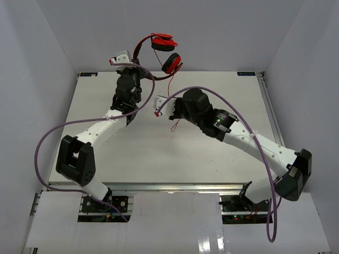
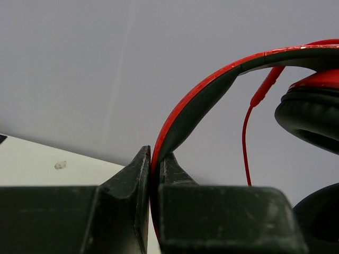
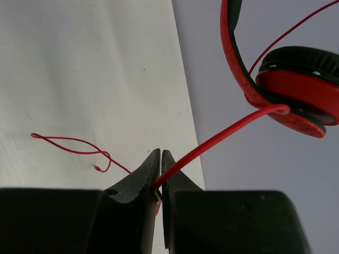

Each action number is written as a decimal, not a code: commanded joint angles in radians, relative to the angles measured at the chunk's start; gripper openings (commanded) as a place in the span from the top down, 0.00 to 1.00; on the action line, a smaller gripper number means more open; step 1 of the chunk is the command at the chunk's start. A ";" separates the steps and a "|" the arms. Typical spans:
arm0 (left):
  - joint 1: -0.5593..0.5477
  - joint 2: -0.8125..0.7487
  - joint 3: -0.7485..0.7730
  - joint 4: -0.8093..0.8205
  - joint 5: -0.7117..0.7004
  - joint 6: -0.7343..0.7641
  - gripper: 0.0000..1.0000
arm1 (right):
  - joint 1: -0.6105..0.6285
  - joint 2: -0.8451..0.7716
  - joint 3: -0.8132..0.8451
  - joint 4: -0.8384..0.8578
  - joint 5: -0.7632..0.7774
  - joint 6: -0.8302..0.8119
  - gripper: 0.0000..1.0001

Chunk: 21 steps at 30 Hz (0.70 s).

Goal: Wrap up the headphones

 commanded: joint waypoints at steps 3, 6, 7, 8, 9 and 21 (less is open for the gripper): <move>0.005 0.023 0.042 0.158 0.003 -0.137 1.00 | 0.069 -0.006 -0.007 -0.030 0.220 -0.218 0.90; 0.005 0.055 0.079 0.154 0.000 -0.156 1.00 | 0.071 -0.016 -0.045 -0.023 0.252 -0.259 0.90; 0.005 0.070 0.099 0.145 0.001 -0.152 1.00 | 0.071 -0.021 -0.059 0.000 0.283 -0.290 0.90; 0.005 0.088 0.132 0.129 0.003 -0.145 1.00 | 0.071 -0.027 -0.081 0.033 0.324 -0.330 0.91; 0.005 0.100 0.149 0.117 0.010 -0.139 1.00 | 0.071 -0.033 -0.097 0.056 0.354 -0.356 0.91; -0.003 0.183 0.074 0.112 0.073 -0.149 1.00 | 0.025 -0.001 -0.015 0.267 0.440 -0.541 0.92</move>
